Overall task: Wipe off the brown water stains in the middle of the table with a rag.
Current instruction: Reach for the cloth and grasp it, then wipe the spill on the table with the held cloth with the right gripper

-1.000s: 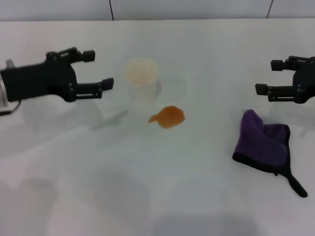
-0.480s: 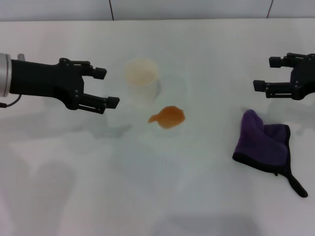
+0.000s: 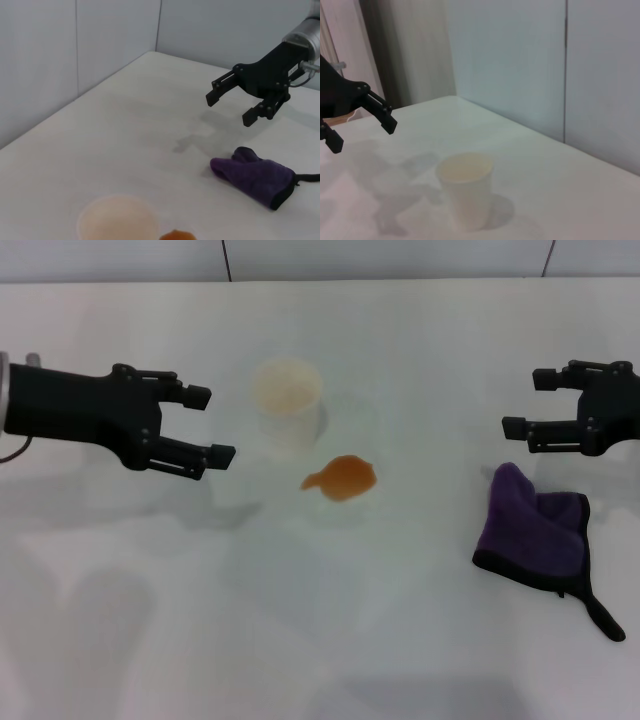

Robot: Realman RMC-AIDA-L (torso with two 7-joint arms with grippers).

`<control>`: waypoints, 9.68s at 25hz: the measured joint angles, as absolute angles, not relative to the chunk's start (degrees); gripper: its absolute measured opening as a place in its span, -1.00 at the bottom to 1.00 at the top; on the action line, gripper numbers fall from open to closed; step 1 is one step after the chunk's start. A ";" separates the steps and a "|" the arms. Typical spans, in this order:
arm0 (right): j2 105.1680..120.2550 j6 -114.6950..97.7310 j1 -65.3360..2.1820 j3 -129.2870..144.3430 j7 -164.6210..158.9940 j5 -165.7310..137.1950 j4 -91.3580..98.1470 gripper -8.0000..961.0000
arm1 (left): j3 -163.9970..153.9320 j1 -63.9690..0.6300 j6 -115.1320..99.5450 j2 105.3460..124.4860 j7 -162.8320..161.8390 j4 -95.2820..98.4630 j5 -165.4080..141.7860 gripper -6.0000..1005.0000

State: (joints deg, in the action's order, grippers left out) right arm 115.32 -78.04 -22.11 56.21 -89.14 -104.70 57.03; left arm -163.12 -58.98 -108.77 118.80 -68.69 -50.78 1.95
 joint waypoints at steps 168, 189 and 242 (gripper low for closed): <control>116.19 -61.38 -59.01 103.79 -119.36 -114.53 43.81 -0.81 | -163.12 -61.87 -105.95 119.26 -68.89 -47.31 0.23 0.76; 116.19 -57.43 -56.97 103.68 -120.03 -114.46 40.82 -0.81 | -163.12 -61.62 -104.51 119.36 -69.00 -46.02 0.08 0.76; 116.20 -66.25 -57.56 105.70 -124.69 -118.71 48.45 -0.82 | -163.12 -61.79 -101.49 119.32 -68.38 -44.56 0.95 0.76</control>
State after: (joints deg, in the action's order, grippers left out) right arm 116.20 -66.25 -57.56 105.70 -124.69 -118.71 48.45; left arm -163.12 -61.79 -101.49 119.32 -68.38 -44.56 0.95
